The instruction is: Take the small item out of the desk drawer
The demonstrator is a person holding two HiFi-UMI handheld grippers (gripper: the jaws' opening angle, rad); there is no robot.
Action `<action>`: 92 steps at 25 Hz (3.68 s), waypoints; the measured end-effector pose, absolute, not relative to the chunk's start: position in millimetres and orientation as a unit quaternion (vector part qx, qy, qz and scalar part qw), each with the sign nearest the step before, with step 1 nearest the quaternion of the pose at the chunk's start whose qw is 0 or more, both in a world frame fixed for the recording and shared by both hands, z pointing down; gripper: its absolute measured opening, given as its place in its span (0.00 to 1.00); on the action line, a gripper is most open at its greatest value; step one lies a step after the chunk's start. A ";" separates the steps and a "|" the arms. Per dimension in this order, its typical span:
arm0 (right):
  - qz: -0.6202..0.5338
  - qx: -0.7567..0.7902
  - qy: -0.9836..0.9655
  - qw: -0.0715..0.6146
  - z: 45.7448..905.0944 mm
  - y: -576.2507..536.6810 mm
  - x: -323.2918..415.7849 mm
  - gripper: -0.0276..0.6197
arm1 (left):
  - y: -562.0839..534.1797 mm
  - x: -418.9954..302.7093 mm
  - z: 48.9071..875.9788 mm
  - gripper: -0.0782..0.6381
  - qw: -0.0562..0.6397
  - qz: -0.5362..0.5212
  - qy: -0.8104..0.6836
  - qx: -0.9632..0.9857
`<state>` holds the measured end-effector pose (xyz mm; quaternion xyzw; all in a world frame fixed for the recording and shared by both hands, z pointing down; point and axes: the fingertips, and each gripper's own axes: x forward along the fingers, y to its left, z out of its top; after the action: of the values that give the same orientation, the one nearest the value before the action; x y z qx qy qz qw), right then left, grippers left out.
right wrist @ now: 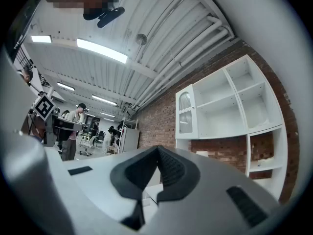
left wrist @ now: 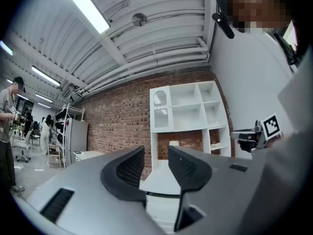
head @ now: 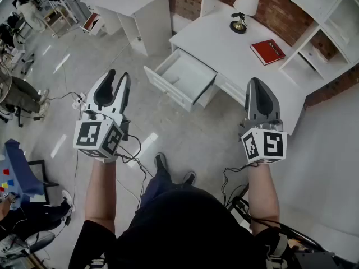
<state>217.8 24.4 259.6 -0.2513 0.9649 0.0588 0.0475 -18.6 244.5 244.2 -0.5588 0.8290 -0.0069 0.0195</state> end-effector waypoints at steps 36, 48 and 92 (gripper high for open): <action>0.060 -0.334 0.941 -0.016 265.9 57.7 52.7 0.28 | 245.9 -226.3 277.8 0.42 -0.015 0.046 0.767 -0.640; 0.032 -0.325 0.945 -0.013 285.5 0.0 9.8 0.27 | 191.5 -261.2 289.1 0.42 -0.028 0.019 0.767 -0.641; -0.080 -0.454 0.887 -0.037 387.1 -244.8 35.4 0.21 | -111.9 -261.9 598.9 0.42 -0.252 -0.217 0.613 -0.716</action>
<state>35.4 -244.8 387.1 -0.4535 0.8869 -0.0803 -0.0367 -261.9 -111.9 598.9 -0.7162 0.6132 -0.2173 -0.2525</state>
